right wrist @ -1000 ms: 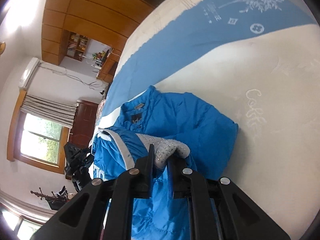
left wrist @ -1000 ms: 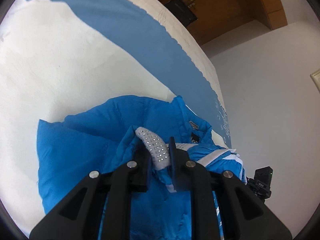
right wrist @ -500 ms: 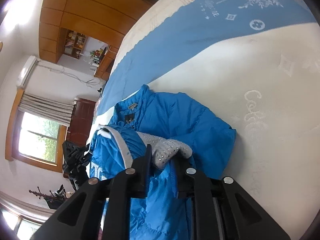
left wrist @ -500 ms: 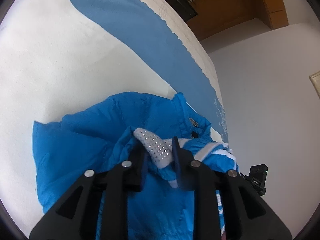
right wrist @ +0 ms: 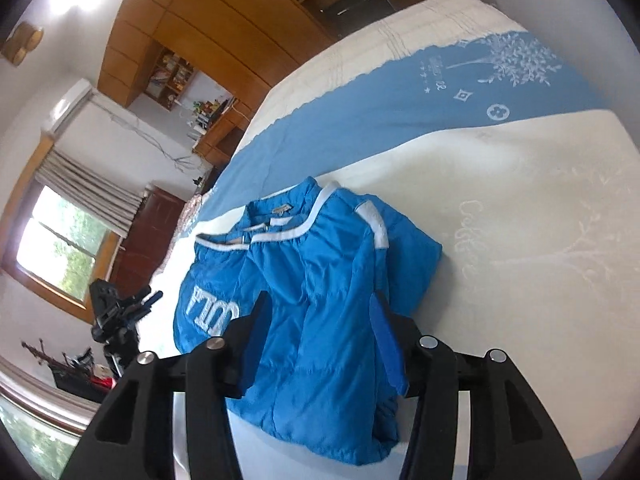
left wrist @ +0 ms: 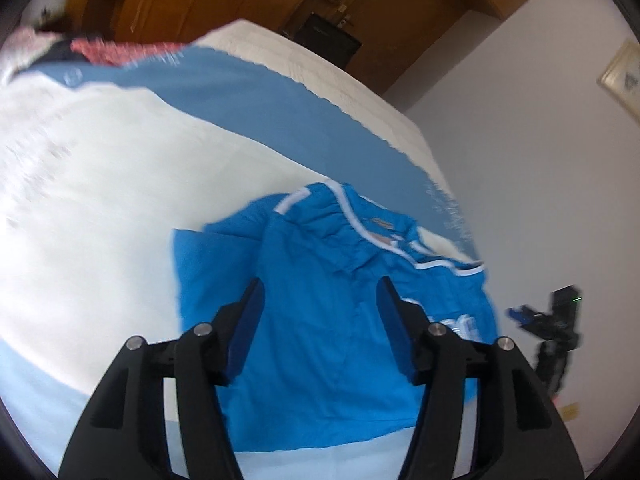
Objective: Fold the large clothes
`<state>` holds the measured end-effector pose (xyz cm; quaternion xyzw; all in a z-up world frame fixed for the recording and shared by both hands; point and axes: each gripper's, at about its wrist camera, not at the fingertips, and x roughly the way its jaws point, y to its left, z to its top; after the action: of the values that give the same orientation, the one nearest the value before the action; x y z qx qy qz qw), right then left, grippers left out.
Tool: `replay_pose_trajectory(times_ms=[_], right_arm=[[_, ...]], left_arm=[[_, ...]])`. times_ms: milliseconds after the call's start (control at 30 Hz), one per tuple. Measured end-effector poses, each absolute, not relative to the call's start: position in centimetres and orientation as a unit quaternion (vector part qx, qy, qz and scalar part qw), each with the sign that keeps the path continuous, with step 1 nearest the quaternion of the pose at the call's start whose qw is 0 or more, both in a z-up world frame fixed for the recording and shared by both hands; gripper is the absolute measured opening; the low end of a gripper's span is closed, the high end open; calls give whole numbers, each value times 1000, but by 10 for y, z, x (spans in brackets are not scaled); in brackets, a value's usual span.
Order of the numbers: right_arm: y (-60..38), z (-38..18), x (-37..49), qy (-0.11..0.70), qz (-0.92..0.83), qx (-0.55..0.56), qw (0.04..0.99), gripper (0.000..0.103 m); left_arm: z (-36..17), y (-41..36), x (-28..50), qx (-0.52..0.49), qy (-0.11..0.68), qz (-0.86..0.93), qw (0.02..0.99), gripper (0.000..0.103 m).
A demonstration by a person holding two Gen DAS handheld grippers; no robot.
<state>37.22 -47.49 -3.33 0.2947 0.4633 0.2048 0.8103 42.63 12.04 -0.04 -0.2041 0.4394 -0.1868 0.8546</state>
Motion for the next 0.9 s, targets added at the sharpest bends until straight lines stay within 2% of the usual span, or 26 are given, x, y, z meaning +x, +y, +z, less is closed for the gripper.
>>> replay_pose_trajectory(times_ms=[67, 267, 433, 467, 533, 567, 600, 700, 900], right_arm=[[-468, -35, 374, 466, 197, 281, 816, 63], [-438, -57, 398, 500, 172, 214, 821, 64], [-419, -74, 413, 516, 164, 175, 822, 66], [-416, -75, 414, 517, 159, 166, 825, 62], [-411, -75, 412, 516, 144, 140, 833, 39], [-410, -74, 411, 513, 135, 130, 837, 25], [-410, -71, 409, 507, 135, 130, 841, 18], [-417, -58, 402, 494, 139, 147, 845, 11], [-424, -8, 396, 442, 155, 169, 868, 9]], left_arm=[[-1, 119, 425, -188, 440, -173, 861, 59], [-22, 101, 444, -118, 456, -138, 871, 63], [-41, 93, 456, -107, 471, -151, 863, 63], [-43, 91, 457, -104, 472, -154, 862, 61], [-47, 85, 456, -84, 473, -156, 863, 51], [-47, 82, 455, -80, 472, -159, 864, 37], [-47, 83, 452, -82, 468, -162, 865, 26], [-39, 80, 445, -90, 450, -164, 873, 12], [3, 80, 429, -105, 371, -164, 908, 9]])
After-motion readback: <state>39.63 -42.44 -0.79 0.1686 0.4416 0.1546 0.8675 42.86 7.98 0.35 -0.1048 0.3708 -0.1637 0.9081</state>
